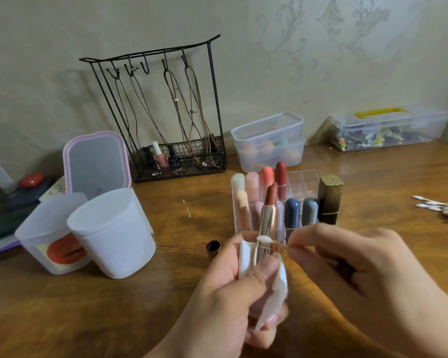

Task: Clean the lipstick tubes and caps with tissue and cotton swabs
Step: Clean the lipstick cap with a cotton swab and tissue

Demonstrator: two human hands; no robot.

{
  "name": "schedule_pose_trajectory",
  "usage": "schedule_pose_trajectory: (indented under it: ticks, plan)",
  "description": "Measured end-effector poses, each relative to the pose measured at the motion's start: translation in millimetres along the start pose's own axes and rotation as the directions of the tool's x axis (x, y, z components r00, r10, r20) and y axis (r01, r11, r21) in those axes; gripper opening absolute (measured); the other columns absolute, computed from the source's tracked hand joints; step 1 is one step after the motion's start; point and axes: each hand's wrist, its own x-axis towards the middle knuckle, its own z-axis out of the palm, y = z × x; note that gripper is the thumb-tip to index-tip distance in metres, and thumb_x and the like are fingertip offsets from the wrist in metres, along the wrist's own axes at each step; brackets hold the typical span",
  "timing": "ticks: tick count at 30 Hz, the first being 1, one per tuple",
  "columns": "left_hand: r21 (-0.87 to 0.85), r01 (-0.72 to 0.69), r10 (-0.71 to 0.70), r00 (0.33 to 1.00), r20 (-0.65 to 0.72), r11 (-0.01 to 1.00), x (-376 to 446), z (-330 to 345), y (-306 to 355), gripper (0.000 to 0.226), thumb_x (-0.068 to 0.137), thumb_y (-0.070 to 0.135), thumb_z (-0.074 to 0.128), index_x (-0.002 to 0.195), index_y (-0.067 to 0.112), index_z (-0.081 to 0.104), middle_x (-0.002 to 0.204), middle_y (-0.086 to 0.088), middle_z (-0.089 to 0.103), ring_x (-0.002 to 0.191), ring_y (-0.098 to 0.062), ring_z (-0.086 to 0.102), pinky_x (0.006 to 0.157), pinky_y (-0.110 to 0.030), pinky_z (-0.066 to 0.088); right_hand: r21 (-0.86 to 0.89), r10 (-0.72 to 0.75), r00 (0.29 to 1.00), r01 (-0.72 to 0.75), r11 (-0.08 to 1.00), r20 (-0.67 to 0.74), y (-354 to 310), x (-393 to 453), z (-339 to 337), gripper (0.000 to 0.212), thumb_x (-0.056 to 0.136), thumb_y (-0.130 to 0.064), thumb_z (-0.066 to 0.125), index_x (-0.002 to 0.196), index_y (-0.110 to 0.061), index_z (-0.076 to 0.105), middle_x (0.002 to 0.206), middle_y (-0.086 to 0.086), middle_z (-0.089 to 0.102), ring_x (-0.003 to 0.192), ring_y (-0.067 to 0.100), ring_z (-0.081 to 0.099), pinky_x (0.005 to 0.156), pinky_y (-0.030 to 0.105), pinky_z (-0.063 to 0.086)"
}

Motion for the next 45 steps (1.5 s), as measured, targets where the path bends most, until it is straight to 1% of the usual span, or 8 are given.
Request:
schedule_pose_trajectory:
  ticks: [7, 11, 20, 26, 30, 41, 43, 45]
  plan:
    - [0.101, -0.036, 0.038, 0.999, -0.017, 0.994, 1.6, 1.1, -1.4, 0.008, 0.075, 0.026, 0.065, 0.082, 0.028, 0.067, 0.063, -0.012, 0.044, 0.045, -0.014, 0.034, 0.038, -0.019, 0.025, -0.031, -0.007, 1.0, 0.008, 0.999, 0.027, -3.9, 1.2, -4.2, 0.01, 0.092, -0.037, 0.057, 0.088, -0.03, 0.063, 0.051, -0.025, 0.03, 0.042, -0.002, 0.029, 0.039, 0.016, 0.034]
    - [0.143, -0.076, 0.078, 0.997, -0.008, 0.987, 2.1, 1.2, -2.0, 0.003, 0.078, 0.027, 0.064, 0.081, 0.027, 0.064, 0.061, -0.009, 0.046, 0.045, -0.013, 0.033, 0.038, -0.02, 0.026, -0.054, 0.029, 1.0, -0.029, 0.998, -0.008, -3.6, 0.5, -6.8, 0.008, 0.091, -0.036, 0.056, 0.087, -0.03, 0.061, 0.047, -0.016, 0.035, 0.04, 0.002, 0.03, 0.036, 0.02, 0.034]
    - [0.198, -0.069, 0.087, 0.992, -0.086, 0.978, 2.0, -2.2, -1.9, 0.016, 0.075, 0.03, 0.069, 0.087, 0.026, 0.06, 0.065, -0.01, 0.041, 0.046, -0.014, 0.03, 0.038, -0.019, 0.025, -0.06, -0.025, 0.999, 0.027, 0.998, 0.027, -6.4, 0.0, -5.9, 0.01, 0.092, -0.035, 0.057, 0.088, -0.028, 0.063, 0.05, -0.023, 0.026, 0.042, -0.001, 0.027, 0.037, 0.018, 0.034]
    - [0.283, -0.036, 0.068, 0.992, -0.104, 0.959, -0.4, -0.3, -1.5, 0.028, 0.069, 0.04, 0.073, 0.091, 0.031, 0.058, 0.067, -0.005, 0.046, 0.045, -0.012, 0.039, 0.04, -0.019, 0.03, -0.069, -0.024, 1.0, 0.025, 0.997, 0.009, -5.4, 0.8, -6.2, 0.011, 0.092, -0.035, 0.056, 0.088, -0.026, 0.063, 0.05, -0.02, 0.027, 0.042, 0.002, 0.026, 0.036, 0.02, 0.034]
    - [0.283, -0.033, 0.071, 0.989, -0.127, 0.959, 0.1, 1.0, -1.6, 0.026, 0.068, 0.038, 0.071, 0.089, 0.031, 0.058, 0.067, -0.005, 0.047, 0.045, -0.012, 0.04, 0.04, -0.019, 0.03, -0.06, 0.009, 1.0, -0.01, 0.998, -0.018, -4.4, -0.3, -7.0, 0.01, 0.092, -0.034, 0.056, 0.088, -0.026, 0.061, 0.048, -0.014, 0.034, 0.04, 0.005, 0.03, 0.036, 0.021, 0.034]
    - [0.34, -0.027, 0.084, 0.985, -0.153, 0.94, -0.5, 7.3, -0.9, 0.031, 0.063, 0.039, 0.072, 0.088, 0.03, 0.058, 0.062, 0.002, 0.053, 0.043, -0.007, 0.053, 0.038, -0.017, 0.037, -0.052, 0.024, 1.0, -0.023, 0.998, 0.012, -8.8, -0.2, -7.6, 0.011, 0.092, -0.035, 0.057, 0.086, -0.027, 0.061, 0.049, -0.015, 0.031, 0.041, 0.005, 0.028, 0.037, 0.02, 0.034]
    - [0.409, -0.05, 0.132, 0.975, -0.176, 0.911, -0.3, 6.9, -3.2, 0.03, 0.061, 0.045, 0.072, 0.086, 0.034, 0.058, 0.063, 0.005, 0.056, 0.048, -0.009, 0.055, 0.042, -0.02, 0.042, -0.067, 0.012, 0.999, -0.009, 0.998, 0.039, -8.8, -0.5, -7.5, 0.011, 0.092, -0.036, 0.057, 0.087, -0.028, 0.062, 0.05, -0.017, 0.029, 0.041, 0.004, 0.027, 0.036, 0.021, 0.035]
    - [0.561, -0.109, 0.258, 0.946, -0.194, 0.82, 0.2, 2.3, -7.3, 0.03, 0.06, 0.053, 0.07, 0.083, 0.042, 0.056, 0.069, 0.011, 0.061, 0.06, -0.007, 0.061, 0.055, -0.024, 0.047, -0.086, 0.039, 0.999, -0.038, 0.996, 0.008, -7.8, 0.2, -7.2, 0.009, 0.09, -0.035, 0.058, 0.086, -0.029, 0.061, 0.049, -0.017, 0.031, 0.041, 0.003, 0.027, 0.036, 0.022, 0.035]
